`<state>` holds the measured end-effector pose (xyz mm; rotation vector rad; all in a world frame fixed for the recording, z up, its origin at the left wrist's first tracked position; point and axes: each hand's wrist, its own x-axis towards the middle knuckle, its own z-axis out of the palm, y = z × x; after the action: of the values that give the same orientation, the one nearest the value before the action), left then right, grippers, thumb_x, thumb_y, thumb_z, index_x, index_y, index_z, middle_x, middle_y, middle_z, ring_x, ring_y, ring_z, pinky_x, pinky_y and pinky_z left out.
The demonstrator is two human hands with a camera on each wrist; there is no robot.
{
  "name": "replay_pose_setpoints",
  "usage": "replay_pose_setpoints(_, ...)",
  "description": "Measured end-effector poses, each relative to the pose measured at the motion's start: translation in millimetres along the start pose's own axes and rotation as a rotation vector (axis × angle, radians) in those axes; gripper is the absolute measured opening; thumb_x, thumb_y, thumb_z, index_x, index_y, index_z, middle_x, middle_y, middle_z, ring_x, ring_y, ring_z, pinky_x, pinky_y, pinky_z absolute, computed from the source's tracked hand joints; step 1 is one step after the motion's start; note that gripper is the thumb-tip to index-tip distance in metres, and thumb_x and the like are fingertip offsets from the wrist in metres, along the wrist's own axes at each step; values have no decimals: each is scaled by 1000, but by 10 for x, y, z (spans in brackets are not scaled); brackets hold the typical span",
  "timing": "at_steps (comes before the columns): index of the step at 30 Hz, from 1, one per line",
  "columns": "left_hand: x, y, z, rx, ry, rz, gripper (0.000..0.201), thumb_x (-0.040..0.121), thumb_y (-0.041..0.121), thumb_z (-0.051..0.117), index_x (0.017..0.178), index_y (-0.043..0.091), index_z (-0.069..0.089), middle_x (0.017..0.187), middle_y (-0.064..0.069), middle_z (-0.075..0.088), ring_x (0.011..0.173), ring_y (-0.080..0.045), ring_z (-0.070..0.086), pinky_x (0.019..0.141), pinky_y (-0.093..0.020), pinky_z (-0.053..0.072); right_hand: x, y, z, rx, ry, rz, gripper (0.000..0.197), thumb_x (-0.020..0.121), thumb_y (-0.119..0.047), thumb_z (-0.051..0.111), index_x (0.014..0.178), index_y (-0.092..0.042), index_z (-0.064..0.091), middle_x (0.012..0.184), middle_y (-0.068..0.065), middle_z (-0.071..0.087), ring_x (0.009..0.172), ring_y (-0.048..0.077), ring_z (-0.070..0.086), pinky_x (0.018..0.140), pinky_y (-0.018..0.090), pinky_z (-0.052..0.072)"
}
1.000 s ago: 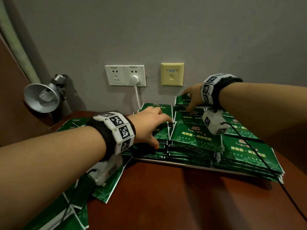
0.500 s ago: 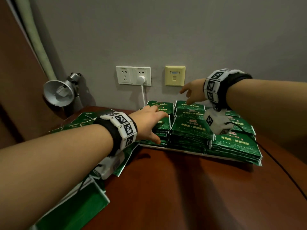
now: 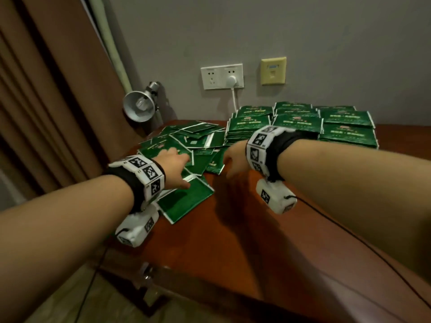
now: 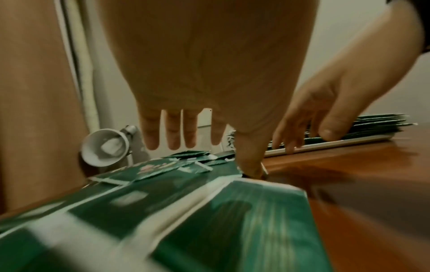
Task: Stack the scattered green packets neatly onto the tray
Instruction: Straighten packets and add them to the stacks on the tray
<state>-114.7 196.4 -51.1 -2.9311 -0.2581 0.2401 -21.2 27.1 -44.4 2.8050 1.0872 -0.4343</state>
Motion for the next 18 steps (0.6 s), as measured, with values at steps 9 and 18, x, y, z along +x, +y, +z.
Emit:
replay_pose_setpoints(9,-508,-167,455,-71,-111,15,91,67,78,62,138,23,43,130,-10,39,121,-29,36,99,-41,39,169,-755,283,-87,-14,24,59,62,-72,58,78,-15,62,83,8,69,77,28,67,74,41,58)
replay_pose_setpoints(18,-552,287,385,-55,-85,174,60,78,49,67,126,20,48,117,-6,45,111,-28,45,76,-37,45,-142,-540,260,16,-23,70,55,86,-46,64,118,-2,60,111,12,69,93,24,67,79,32,54)
